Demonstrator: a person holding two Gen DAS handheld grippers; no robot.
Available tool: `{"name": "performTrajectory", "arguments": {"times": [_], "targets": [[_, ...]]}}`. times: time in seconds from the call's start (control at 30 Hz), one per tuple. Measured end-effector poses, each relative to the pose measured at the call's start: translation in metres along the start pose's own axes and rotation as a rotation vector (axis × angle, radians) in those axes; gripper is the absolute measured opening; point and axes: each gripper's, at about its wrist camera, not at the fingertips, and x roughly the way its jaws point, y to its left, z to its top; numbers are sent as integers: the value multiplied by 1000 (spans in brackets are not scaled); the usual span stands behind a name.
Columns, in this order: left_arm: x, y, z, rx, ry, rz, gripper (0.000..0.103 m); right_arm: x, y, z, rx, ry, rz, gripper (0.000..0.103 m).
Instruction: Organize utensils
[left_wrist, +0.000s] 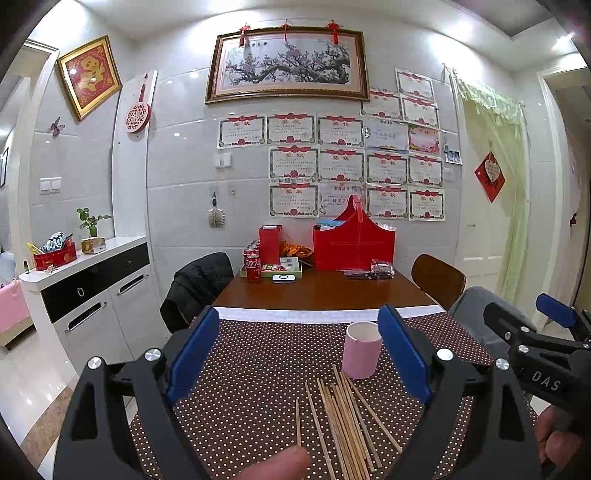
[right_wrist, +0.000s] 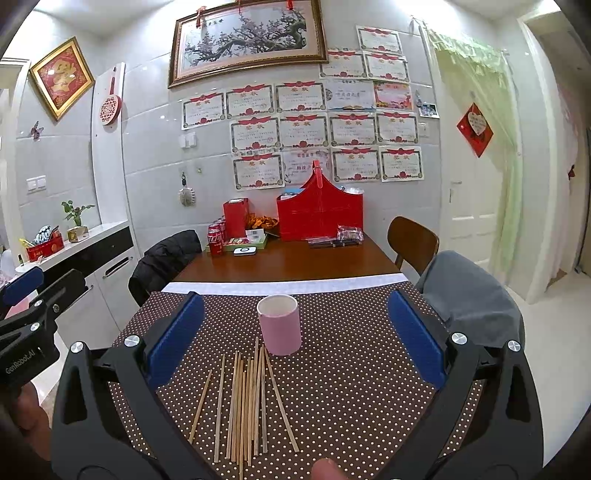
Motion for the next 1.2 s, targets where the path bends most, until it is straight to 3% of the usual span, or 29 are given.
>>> {"name": "performTrajectory", "arguments": {"times": [0.77, 1.0, 1.2], "targets": [[-2, 2, 8, -14, 9, -2, 87, 4, 2, -4, -3, -4, 1, 97], [17, 14, -5, -12, 47, 5, 87, 18, 1, -6, -4, 18, 0, 97], [47, 23, -29, 13, 126, 30, 86, 45, -8, -20, 2, 78, -10, 97]]}}
